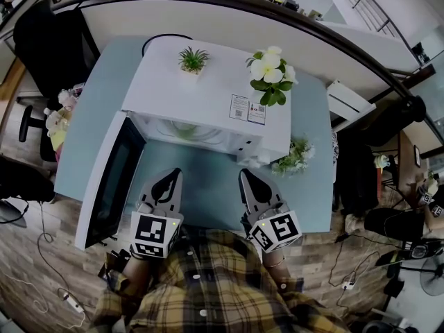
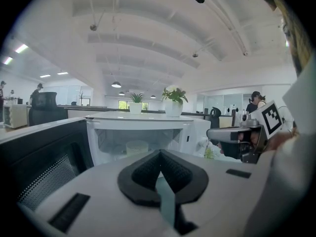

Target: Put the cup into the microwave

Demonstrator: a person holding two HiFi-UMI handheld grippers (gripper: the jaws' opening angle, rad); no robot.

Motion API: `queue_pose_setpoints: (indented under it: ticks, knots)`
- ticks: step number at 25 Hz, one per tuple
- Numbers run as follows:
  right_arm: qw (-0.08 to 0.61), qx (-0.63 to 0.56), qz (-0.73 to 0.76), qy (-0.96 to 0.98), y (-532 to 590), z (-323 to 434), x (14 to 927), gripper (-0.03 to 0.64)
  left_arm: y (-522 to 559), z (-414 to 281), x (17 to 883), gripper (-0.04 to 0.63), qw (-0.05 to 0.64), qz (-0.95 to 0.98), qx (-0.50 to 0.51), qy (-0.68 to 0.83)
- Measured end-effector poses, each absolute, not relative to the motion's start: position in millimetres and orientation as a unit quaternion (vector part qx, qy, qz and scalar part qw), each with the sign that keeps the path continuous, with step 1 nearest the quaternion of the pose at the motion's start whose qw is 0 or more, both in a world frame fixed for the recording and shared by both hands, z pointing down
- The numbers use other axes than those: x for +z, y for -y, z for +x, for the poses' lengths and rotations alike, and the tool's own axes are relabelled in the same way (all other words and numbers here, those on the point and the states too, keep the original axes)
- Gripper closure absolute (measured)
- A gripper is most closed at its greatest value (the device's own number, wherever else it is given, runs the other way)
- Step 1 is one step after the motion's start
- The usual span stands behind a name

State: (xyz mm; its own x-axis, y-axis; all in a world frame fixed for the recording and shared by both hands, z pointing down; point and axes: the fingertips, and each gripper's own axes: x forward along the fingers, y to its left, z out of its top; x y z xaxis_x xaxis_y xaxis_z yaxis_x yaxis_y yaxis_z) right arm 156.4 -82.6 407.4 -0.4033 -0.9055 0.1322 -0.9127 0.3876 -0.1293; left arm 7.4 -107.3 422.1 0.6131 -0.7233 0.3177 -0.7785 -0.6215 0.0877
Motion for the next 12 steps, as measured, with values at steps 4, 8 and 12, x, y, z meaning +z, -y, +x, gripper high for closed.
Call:
queue_pose_setpoints:
  ticks: [4, 8, 12]
  knots:
    - [0.020, 0.090, 0.545, 0.833, 84.3, 154.7, 407.3, 0.614, 108.9, 6.3, 421.9, 0.606, 0.108, 0.891, 0.126, 0.422]
    - [0.020, 0.089, 0.543, 0.835, 84.7, 152.2, 406.5, 0.614, 109.9, 4.7, 422.7, 0.606, 0.109, 0.890, 0.127, 0.424]
    - [0.021, 0.090, 0.545, 0.833, 85.3, 151.8, 407.8, 0.614, 110.5, 3.8, 423.5, 0.606, 0.109, 0.890, 0.127, 0.423]
